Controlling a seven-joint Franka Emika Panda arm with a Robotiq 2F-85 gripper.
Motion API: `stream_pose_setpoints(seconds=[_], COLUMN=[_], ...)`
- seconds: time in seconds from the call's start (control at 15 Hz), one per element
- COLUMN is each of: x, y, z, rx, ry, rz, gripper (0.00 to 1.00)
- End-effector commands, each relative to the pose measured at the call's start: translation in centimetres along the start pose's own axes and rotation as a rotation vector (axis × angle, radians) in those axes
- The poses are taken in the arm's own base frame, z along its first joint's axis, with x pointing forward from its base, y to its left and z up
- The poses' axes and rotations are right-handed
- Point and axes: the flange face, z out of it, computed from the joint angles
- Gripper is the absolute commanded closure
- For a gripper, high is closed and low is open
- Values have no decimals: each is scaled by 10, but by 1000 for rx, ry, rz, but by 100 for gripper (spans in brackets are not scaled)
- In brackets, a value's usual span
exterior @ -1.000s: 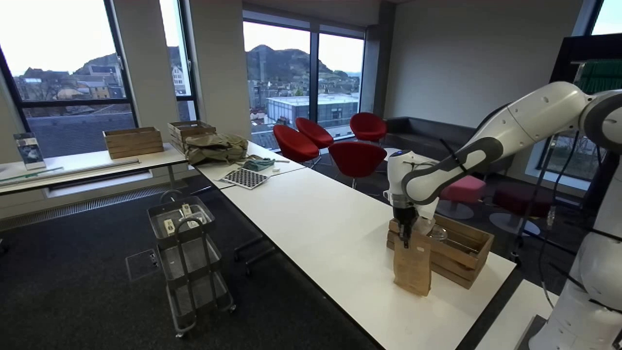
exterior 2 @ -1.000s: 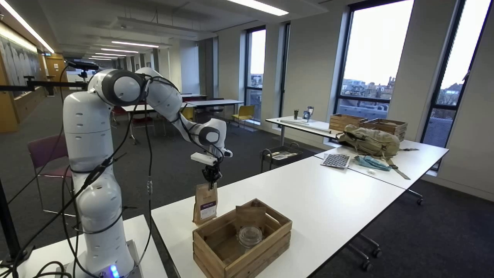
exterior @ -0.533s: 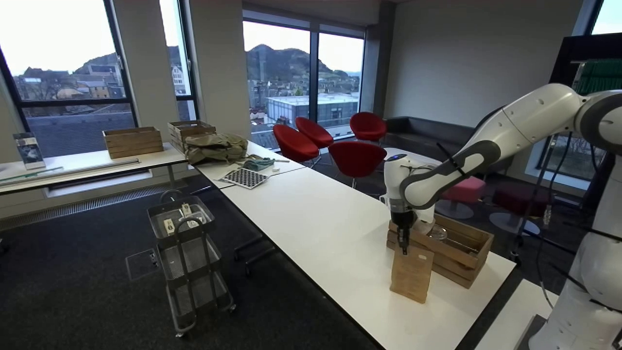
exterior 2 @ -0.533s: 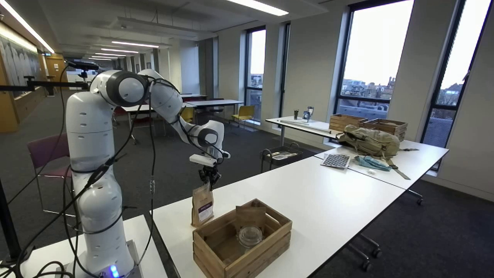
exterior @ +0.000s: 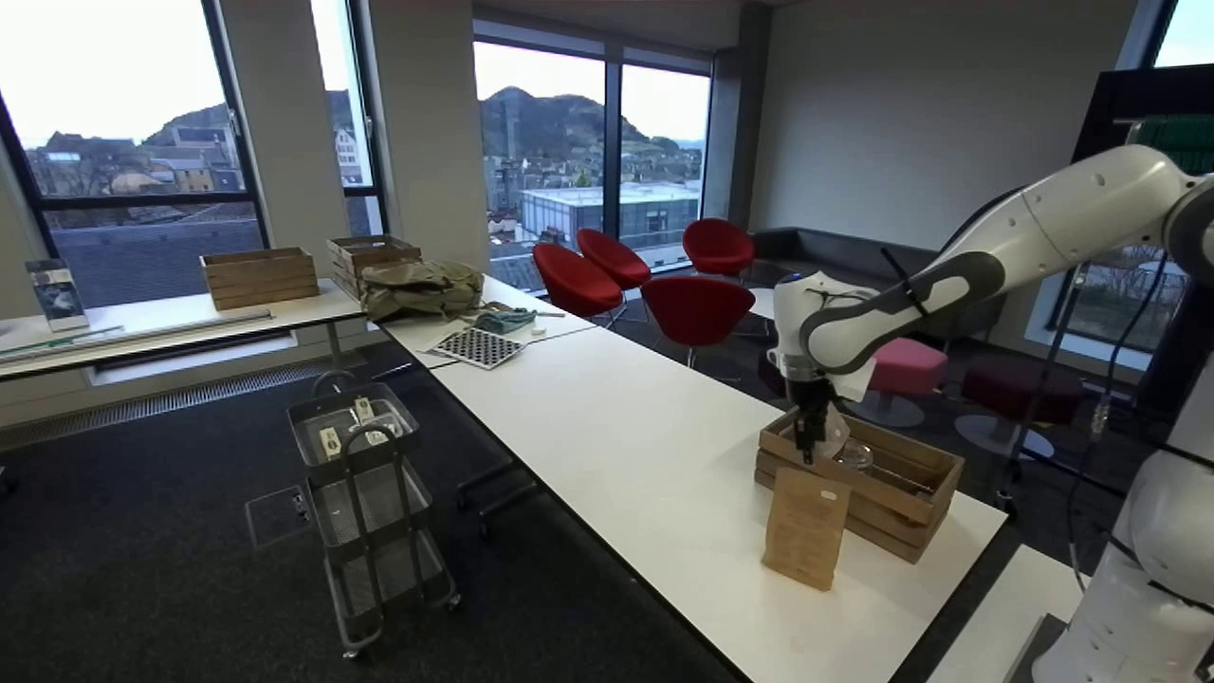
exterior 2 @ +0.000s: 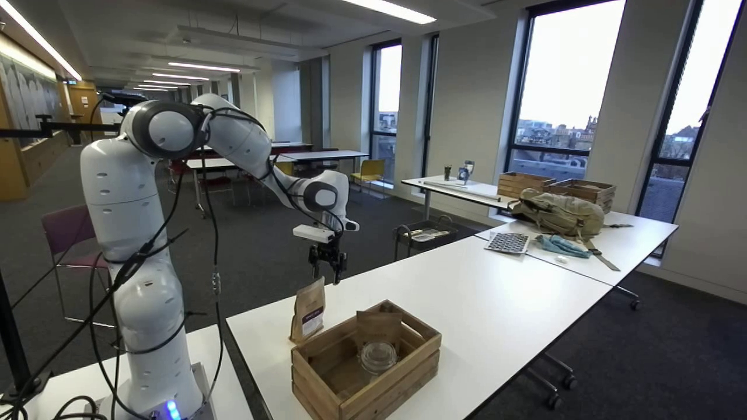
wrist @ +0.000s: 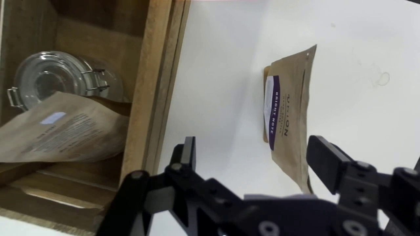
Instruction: Remove the bag from the wooden box
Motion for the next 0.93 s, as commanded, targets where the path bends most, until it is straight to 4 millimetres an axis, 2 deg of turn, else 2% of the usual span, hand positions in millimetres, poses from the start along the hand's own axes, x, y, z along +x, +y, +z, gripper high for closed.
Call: stream_pose_setpoints(seconds=[0.0,0.2,0.33,0.4,0.53,0.87], x=[-37,-53,-60,-50,-53,-49], y=[12,15,17,12,11,10], z=[-62,-102,-117,-103,-108,-100], rx=[-4,34,51,26,25,28], ry=[89,156,144,147,154,134], rz=[40,110,198,133,140,137], gripper=[0,0,0,0,0,0])
